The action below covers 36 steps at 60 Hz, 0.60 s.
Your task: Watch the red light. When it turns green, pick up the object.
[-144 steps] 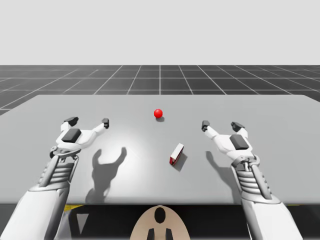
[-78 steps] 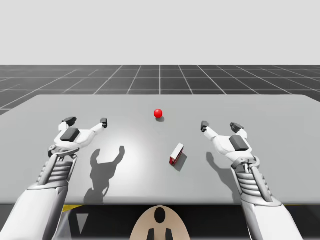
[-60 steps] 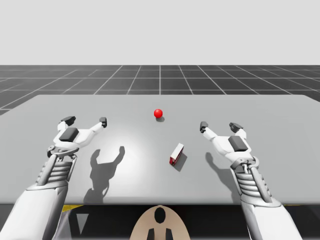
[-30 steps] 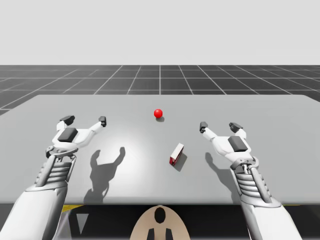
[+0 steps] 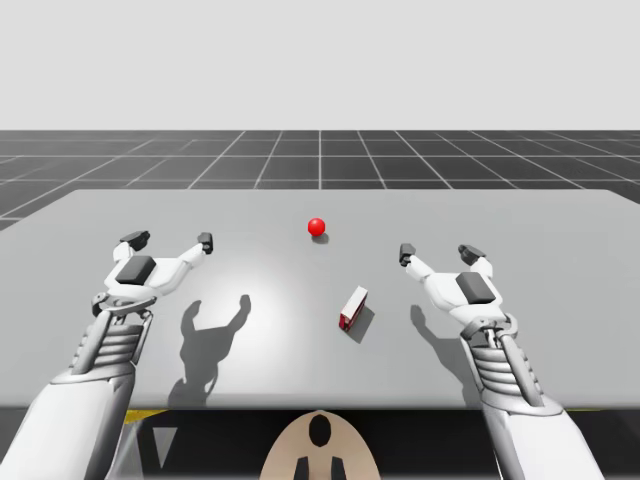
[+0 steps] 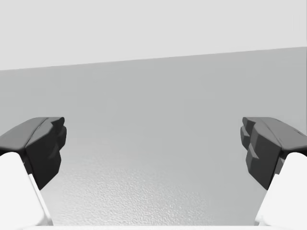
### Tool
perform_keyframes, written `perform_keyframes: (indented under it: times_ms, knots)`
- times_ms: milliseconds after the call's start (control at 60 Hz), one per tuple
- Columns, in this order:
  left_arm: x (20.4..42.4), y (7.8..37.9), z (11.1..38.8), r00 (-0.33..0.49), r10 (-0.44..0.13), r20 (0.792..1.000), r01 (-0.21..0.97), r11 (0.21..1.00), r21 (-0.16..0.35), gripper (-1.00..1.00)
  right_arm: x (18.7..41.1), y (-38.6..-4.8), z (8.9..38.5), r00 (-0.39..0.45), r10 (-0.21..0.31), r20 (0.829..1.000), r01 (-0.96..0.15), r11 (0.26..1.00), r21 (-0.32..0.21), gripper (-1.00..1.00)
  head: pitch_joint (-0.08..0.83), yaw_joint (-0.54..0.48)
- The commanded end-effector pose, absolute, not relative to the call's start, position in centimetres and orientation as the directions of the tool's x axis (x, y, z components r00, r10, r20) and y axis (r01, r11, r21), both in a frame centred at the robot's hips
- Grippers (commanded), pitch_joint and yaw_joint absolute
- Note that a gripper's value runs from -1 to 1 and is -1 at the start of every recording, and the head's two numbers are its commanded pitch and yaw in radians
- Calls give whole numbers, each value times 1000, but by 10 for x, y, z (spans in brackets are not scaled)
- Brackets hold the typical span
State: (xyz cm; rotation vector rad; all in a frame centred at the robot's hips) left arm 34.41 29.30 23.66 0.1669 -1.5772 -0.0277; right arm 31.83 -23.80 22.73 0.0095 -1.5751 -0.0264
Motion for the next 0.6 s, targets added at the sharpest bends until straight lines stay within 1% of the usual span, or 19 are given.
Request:
perform_keyframes:
  times_ms: [17,600]
  knots:
    - [344,293,236,-4,-125,992,-88,988,124,-1000,318,-236,226,-4,-32,999,9,999,32,-1000,430,20]
    - [344,292,237,-4,-125,992,-87,988,124,-1000,318,-236,226,-6,-28,1000,7,1000,28,-1000,432,20]
